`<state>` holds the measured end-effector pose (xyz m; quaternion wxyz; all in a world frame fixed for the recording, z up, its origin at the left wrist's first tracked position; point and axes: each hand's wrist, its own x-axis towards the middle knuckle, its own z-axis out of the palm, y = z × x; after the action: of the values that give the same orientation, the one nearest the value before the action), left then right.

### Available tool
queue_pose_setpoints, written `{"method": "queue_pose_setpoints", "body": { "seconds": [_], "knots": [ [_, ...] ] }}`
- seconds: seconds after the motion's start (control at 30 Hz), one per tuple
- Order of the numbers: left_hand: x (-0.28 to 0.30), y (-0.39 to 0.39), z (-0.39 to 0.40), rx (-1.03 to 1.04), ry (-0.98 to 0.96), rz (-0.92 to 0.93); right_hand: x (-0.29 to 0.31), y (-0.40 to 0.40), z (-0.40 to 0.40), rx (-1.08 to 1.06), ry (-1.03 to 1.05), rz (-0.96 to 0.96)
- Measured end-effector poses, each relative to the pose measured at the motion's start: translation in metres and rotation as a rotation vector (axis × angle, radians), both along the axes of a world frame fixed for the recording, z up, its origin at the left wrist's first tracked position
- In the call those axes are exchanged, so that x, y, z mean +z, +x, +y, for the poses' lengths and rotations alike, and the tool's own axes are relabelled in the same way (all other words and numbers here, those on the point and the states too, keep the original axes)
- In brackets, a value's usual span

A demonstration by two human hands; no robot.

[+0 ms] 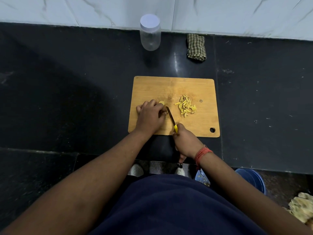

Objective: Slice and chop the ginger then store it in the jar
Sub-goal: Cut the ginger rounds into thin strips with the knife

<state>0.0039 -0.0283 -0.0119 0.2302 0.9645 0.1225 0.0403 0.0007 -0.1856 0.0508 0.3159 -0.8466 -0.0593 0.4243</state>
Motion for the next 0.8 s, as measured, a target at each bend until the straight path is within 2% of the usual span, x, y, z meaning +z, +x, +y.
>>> {"method": "queue_pose_setpoints", "body": {
  "seconds": [0.4,0.53,0.67,0.8],
  "knots": [
    [0.001,-0.001,-0.002,0.03,0.022,0.004,0.0,-0.006,0.004,0.057,-0.058,0.027],
    [0.0,-0.002,-0.004,0.046,0.022,-0.008,-0.004,-0.02,-0.007,0.169,-0.136,-0.076],
    [0.0,-0.003,-0.004,0.046,0.015,-0.013,-0.008,-0.033,-0.024,0.147,-0.163,-0.103],
    [0.0,-0.003,-0.003,0.029,0.007,0.011,-0.004,-0.027,-0.03,0.033,-0.086,-0.143]
  ]
}}
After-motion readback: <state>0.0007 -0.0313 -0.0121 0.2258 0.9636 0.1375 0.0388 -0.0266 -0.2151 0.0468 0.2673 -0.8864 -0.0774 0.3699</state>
